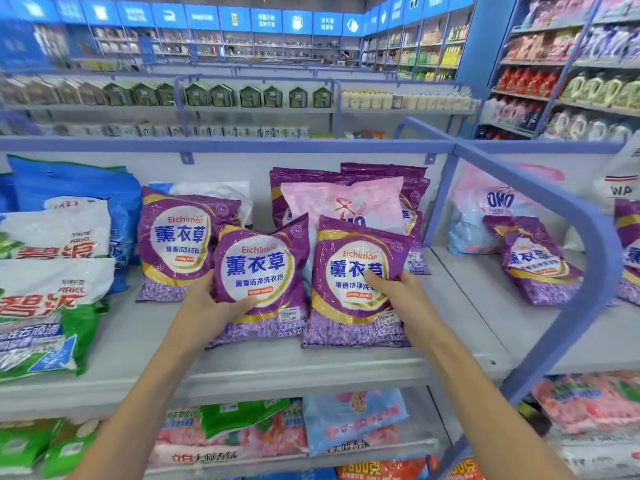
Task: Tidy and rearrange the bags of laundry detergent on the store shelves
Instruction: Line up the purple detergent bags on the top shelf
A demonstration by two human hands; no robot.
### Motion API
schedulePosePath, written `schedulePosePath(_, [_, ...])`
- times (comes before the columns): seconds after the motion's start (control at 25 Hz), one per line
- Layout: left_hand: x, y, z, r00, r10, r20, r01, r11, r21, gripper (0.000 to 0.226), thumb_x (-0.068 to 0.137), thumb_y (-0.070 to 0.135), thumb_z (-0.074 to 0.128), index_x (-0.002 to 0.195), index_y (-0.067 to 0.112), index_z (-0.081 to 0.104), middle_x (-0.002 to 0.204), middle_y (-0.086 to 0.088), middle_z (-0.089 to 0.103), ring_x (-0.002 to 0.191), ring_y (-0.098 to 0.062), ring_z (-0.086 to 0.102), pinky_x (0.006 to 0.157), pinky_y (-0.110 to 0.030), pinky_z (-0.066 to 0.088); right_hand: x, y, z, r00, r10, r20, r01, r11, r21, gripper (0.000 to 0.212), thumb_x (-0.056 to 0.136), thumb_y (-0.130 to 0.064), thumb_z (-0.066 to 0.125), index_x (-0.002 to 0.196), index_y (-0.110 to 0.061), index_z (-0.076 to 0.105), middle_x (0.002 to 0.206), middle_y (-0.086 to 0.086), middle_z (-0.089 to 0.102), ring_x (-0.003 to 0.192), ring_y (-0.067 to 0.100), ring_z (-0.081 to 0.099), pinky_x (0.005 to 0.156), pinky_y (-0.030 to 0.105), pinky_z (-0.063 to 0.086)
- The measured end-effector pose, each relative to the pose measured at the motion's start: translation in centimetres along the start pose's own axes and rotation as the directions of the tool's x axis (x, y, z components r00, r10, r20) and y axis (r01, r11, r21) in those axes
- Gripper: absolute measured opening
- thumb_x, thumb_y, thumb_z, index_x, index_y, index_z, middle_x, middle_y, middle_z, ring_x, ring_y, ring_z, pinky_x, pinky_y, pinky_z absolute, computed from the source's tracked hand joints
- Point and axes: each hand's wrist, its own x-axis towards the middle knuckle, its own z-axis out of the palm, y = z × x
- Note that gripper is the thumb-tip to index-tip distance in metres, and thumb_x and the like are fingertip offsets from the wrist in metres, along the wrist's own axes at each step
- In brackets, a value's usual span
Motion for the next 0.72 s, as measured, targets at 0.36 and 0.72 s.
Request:
schedulePosePath(0.36, [-1.1, 6.8, 3.2, 0.798, 0.479, -0.366, -0.356, 0.864, 0.356, 0.052, 0.094, 0.023, 0.07, 0.143, 0.017, 0.052, 0.134, 0.003, 0.061, 0.121, -0.013, 0.056, 0.103, -0.029, 0.044, 0.9, -3.8, -3.8, 0.949, -0.192, -0.251, 0.114, 0.949, -0.295, 0.042, 0.09, -0.051, 0.069, 0.118, -0.021, 0.06, 0.113, -0.008, 0.064, 0.103, 0.009, 0.063, 0.091, 0.03, 0.05])
schedulePosePath(0.72, [9.9, 11.2, 9.2, 0.995, -0.065, 0.077, 0.034, 0.933, 0.357, 0.061, 0.088, 0.052, 0.069, 0.124, 0.003, 0.06, 0.117, -0.009, 0.067, 0.104, -0.028, 0.065, 0.087, -0.038, 0.053, 6.0, -5.0, -2.4, 0.985, 0.0, -0.172, -0.032, 0.983, -0.182, 0.021, 0.095, -0.04, 0.065, 0.085, -0.022, 0.068, 0.08, -0.003, 0.075, 0.071, 0.012, 0.071, 0.063, 0.025, 0.05])
